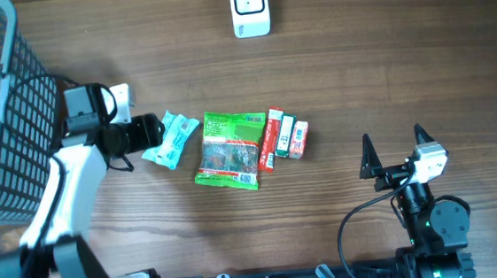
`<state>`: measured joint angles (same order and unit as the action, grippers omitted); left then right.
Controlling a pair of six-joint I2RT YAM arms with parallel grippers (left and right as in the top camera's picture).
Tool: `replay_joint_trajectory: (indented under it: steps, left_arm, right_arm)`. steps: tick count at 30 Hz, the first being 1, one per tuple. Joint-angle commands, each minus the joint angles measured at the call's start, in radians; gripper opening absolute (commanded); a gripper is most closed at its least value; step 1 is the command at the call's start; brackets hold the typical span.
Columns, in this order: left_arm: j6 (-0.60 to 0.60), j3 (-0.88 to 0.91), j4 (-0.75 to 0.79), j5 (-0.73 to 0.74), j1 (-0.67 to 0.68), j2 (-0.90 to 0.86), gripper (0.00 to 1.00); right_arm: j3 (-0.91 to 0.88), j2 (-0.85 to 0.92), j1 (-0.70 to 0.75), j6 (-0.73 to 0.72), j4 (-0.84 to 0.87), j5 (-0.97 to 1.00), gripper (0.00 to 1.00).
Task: Scan the item barcode
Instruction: 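Regrasp the wipes pack with the left gripper and lift it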
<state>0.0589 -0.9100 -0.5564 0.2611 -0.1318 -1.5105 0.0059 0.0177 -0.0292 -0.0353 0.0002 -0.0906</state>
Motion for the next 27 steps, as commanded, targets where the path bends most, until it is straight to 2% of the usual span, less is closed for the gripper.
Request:
replay_joint_trajectory:
  steps: [1,4,8,11,14,17,22,27]
  left_arm:
    - [0.095,0.003,-0.013,0.000,0.003,-0.113,0.80]
    - [0.095,0.003,-0.047,0.071,0.003,-0.154,0.79]
    - [0.095,0.003,-0.087,0.135,0.003,-0.164,0.71]
    - [0.092,0.008,-0.089,0.156,0.006,-0.165,0.69]
    - [0.091,0.009,-0.140,0.240,0.005,-0.166,0.64]
    - [0.091,0.008,-0.145,0.201,0.005,-0.165,0.71]
    - [0.074,0.008,-0.056,0.183,0.005,-0.166,0.76]
    - [-0.046,0.012,-0.034,0.183,0.006,-0.166,0.77]
  right_arm:
    - [-0.001,-0.004,0.003,0.008,0.006,-0.015,1.00]
    - [-0.001,-0.004,0.003,0.008,0.006,-0.015,1.00]
    - [-0.001,-0.004,0.003,0.009,0.006,-0.015,1.00]
    - [-0.001,-0.004,0.003,0.009,0.006,-0.015,1.00]
    - [-0.001,-0.004,0.003,0.009,0.006,-0.015,1.00]
    - [-0.001,-0.004,0.003,0.008,0.006,-0.015,1.00]
    - [-0.001,-0.004,0.003,0.009,0.006,-0.015,0.99]
    - [-0.001,-0.004,0.003,0.008,0.006,-0.015,1.00]
